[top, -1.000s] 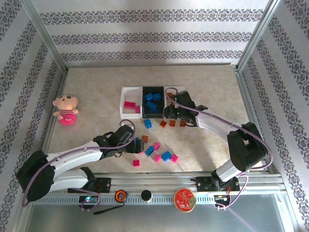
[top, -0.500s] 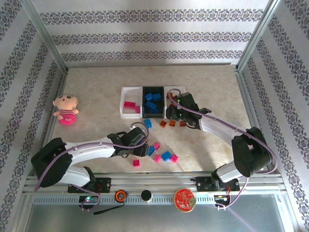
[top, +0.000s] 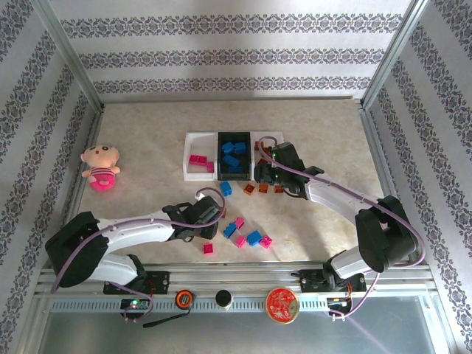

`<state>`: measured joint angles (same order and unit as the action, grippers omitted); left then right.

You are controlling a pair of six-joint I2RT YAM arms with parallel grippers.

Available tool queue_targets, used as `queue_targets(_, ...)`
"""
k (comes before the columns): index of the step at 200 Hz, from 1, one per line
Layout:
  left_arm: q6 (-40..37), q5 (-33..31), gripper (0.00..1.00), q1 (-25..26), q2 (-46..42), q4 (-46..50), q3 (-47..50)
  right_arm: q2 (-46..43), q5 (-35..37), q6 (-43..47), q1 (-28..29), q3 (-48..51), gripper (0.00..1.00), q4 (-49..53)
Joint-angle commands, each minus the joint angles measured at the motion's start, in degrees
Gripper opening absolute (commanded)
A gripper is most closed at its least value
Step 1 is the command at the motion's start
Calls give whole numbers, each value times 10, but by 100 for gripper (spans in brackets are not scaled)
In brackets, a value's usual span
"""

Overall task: Sort the legos into containers by color
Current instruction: Pick up the lego from the middle-left of the table, then place the lego in the container.

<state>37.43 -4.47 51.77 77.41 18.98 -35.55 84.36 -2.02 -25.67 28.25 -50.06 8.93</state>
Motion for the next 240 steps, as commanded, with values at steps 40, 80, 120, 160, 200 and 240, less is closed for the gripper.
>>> queue_targets(40, -5, -24, 56, 5, 5, 23, 6, -19, -4, -10, -5, 18, 62, -14)
queue_targets(80, -7, -14, 41, 5, 46, -3, 8, -21, -6, -12, -8, 24, 62, -16)
queue_targets(120, -5, -37, 31, 3, -11, 13, 10, -30, -9, -11, -14, 30, 62, -17)
queue_targets(160, -35, -6, 29, -84, -101, 21, -20, -40, -12, -18, -14, 36, 62, -24)
queue_targets(200, -59, 47, 28, -191, -83, -50, -95, -50, -18, -26, -14, 50, 62, -30)
queue_targets(240, -66, 62, 27, -251, 44, -101, -192, -69, -19, -28, -11, 71, 62, -28)
